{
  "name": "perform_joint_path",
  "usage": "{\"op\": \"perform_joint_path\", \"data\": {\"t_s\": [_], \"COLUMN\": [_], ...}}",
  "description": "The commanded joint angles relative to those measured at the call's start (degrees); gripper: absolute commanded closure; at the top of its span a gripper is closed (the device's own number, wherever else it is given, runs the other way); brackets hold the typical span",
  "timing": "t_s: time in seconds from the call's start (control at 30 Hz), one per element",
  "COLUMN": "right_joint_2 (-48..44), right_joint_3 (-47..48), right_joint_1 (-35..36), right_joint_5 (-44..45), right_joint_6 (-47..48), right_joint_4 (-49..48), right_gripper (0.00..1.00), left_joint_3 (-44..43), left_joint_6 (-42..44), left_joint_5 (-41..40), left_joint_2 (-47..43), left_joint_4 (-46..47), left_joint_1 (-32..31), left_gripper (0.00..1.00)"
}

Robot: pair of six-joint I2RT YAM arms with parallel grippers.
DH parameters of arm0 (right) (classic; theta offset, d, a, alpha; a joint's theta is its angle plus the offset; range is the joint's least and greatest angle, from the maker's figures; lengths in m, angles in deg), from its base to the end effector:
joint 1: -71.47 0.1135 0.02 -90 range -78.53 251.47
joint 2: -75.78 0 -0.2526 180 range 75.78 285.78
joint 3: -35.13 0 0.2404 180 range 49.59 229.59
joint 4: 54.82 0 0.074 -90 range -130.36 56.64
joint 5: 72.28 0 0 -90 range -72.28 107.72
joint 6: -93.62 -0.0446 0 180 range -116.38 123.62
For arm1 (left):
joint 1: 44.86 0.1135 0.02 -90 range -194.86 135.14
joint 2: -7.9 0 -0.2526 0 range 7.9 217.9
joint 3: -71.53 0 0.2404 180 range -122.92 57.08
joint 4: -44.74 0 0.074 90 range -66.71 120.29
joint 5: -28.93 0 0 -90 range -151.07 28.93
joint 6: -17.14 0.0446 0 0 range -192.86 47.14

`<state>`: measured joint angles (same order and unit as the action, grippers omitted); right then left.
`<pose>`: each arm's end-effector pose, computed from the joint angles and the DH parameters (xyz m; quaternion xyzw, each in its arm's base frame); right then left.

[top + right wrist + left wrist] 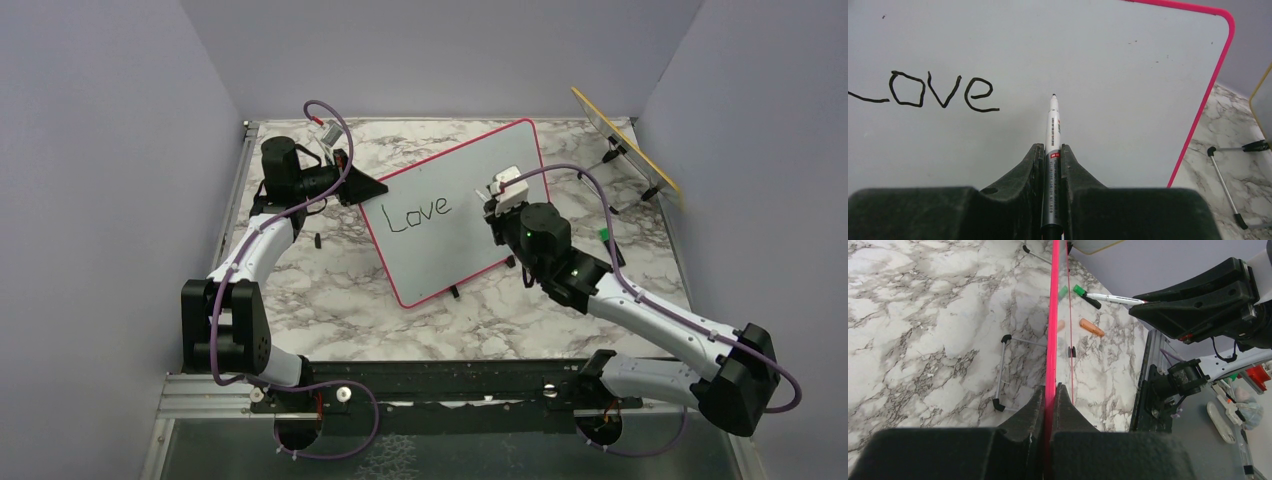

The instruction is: Write a sentence on the whiteboard

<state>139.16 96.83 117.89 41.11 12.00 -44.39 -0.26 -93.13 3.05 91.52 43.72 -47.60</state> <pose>0.1917 0.1758 0.3082 -0.2374 0.7348 0.0516 0.6333 0.3161 -0.0553 0.2945 0.2262 0.7053 -0.5120 0.4351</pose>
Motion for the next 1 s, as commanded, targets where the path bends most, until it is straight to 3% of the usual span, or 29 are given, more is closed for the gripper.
{"op": "perform_joint_path", "data": {"t_s": [0.0, 0.97], "right_joint_2": [-0.1, 2.8], "right_joint_3": [-0.8, -1.0], "right_joint_1": [-1.0, -2.9], "right_joint_5": [-3.8, -5.5], "right_joint_6": [-1.4, -1.4], "right_joint_4": [-5.0, -7.2], "right_gripper": [0.99, 0.99], "left_joint_3": [0.7, 0.7], "left_joint_6": [5.6, 5.6], "left_joint_5": [-1.1, -1.1], "left_joint_2": [2.1, 2.1], "left_joint_4": [-5.3, -5.6], "left_joint_1": [-0.6, -0.6], "left_gripper": [1.0, 1.0]}}
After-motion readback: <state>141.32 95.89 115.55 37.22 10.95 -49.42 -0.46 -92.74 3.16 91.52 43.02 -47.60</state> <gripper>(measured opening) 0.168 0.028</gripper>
